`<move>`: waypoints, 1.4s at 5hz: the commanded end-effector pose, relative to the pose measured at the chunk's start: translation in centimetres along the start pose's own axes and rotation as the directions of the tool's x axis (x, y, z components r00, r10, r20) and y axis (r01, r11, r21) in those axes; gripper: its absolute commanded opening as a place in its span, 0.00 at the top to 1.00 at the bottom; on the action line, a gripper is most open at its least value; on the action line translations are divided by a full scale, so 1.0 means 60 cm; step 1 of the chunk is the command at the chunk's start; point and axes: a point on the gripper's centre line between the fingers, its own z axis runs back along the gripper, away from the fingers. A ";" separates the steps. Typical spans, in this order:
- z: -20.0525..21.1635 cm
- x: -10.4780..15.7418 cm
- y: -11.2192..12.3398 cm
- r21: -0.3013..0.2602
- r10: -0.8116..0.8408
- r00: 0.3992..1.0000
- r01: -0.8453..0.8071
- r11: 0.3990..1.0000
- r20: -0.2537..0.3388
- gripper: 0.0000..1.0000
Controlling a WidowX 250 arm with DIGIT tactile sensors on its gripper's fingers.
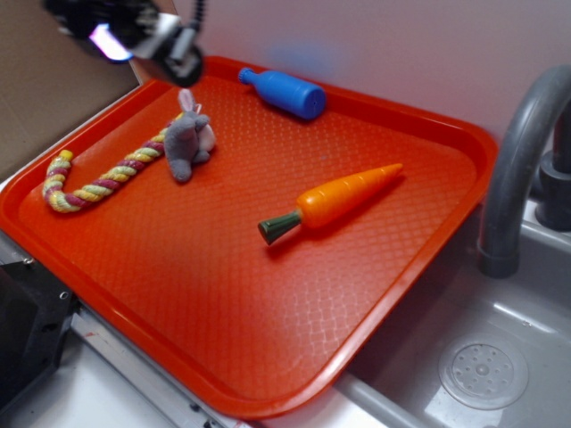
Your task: Grab the carrot.
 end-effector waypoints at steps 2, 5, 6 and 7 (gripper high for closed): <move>-0.149 0.035 -0.076 -0.026 -0.035 0.996 0.033 0.999 -0.083 0.00; -0.234 0.011 -0.133 -0.136 -0.153 0.969 0.128 0.982 -0.195 0.00; -0.240 0.001 -0.134 -0.163 -0.190 0.959 0.158 0.974 -0.208 1.00; -0.235 -0.004 -0.130 -0.132 -0.181 0.960 0.156 0.979 -0.213 1.00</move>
